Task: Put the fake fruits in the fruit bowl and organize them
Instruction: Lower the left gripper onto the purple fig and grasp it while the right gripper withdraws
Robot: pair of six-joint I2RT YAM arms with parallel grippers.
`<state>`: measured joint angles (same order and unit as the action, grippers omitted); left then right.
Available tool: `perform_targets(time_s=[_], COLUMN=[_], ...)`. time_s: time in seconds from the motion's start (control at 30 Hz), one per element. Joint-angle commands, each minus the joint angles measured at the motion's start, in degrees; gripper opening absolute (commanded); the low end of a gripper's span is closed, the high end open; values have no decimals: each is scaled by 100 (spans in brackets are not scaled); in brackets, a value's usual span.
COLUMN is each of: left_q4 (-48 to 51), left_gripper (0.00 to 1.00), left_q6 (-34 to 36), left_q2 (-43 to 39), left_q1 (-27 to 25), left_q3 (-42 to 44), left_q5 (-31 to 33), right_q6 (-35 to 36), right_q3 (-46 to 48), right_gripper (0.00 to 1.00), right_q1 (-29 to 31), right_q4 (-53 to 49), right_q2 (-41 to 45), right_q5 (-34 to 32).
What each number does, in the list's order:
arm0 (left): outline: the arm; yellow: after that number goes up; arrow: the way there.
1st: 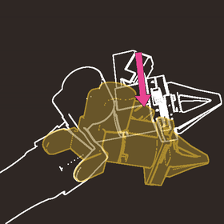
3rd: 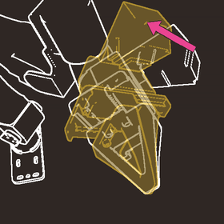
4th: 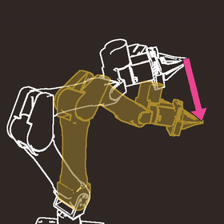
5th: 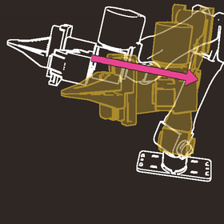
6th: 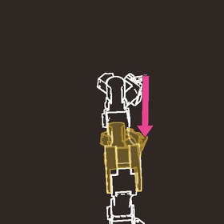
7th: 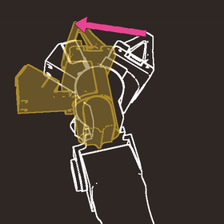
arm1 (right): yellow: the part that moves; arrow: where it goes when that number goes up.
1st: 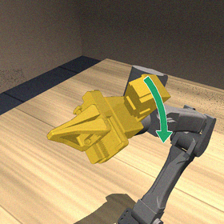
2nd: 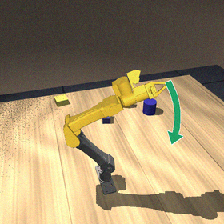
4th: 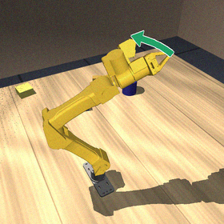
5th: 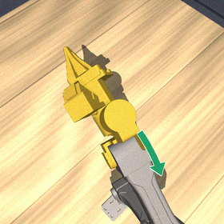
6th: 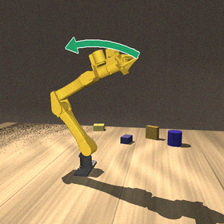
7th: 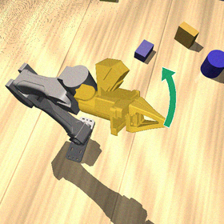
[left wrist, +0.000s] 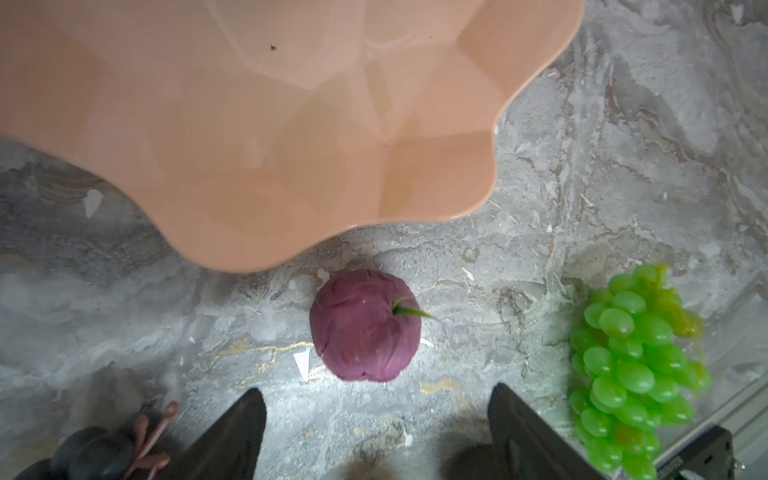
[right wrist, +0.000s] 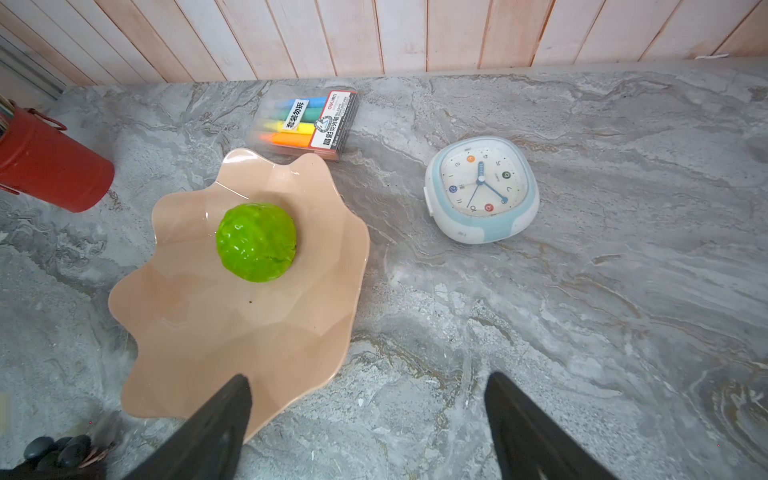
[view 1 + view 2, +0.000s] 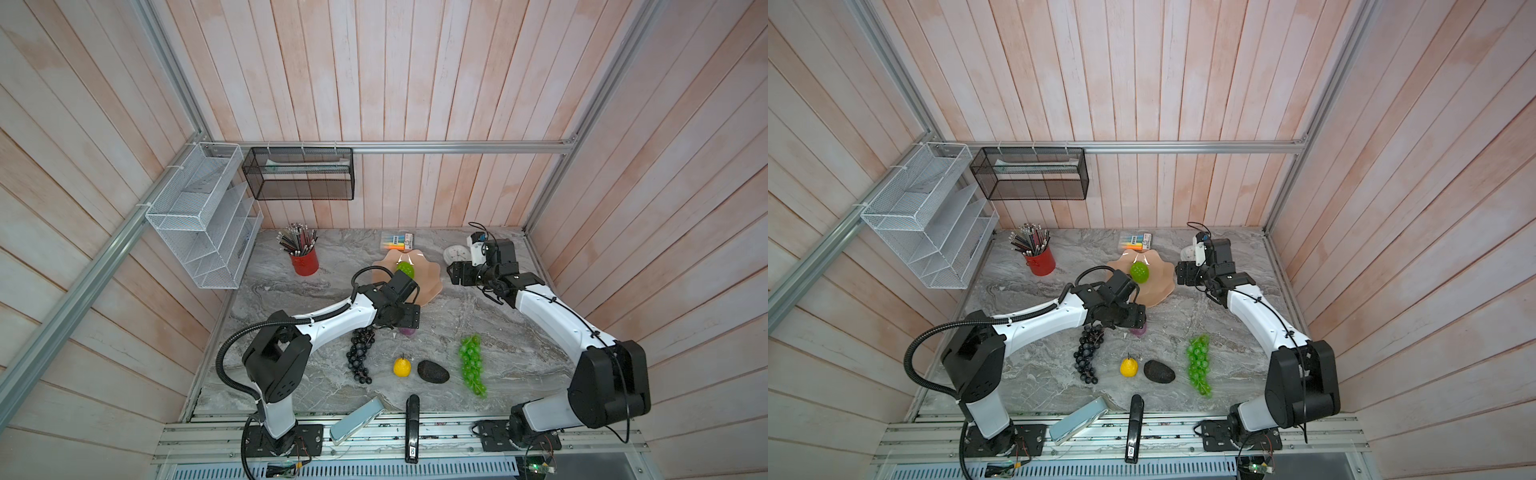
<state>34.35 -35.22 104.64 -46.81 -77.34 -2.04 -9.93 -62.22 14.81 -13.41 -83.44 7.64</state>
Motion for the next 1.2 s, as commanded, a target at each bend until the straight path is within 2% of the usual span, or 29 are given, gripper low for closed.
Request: perform_targets(time_s=[0.0, 0.43, 0.5, 0.8, 0.93, 1.17], left_q4=[115, -13, -51, -378, -433, -324], left_gripper=[85, 83, 78, 70, 62, 37], left_q6=[-248, -112, -86, -116, -124, -92], left_q2=[256, 930, 990, 956, 932, 569], left_q1=[-68, -92, -92, -90, -68, -4], left_q3=[-292, -529, -510, -143, -4, 159], left_q5=[325, 603, 617, 534, 451, 460], right_q6=[-44, -87, -112, -149, -145, -123], right_q3=[92, 322, 322, 378, 342, 330], right_gripper=[89, 87, 87, 85, 84, 84], right_q1=[18, 13, 13, 13, 14, 19], right_q4=[290, 506, 517, 497, 493, 492], right_q2=[120, 91, 89, 91, 48, 73], right_q5=[241, 519, 513, 534, 572, 581])
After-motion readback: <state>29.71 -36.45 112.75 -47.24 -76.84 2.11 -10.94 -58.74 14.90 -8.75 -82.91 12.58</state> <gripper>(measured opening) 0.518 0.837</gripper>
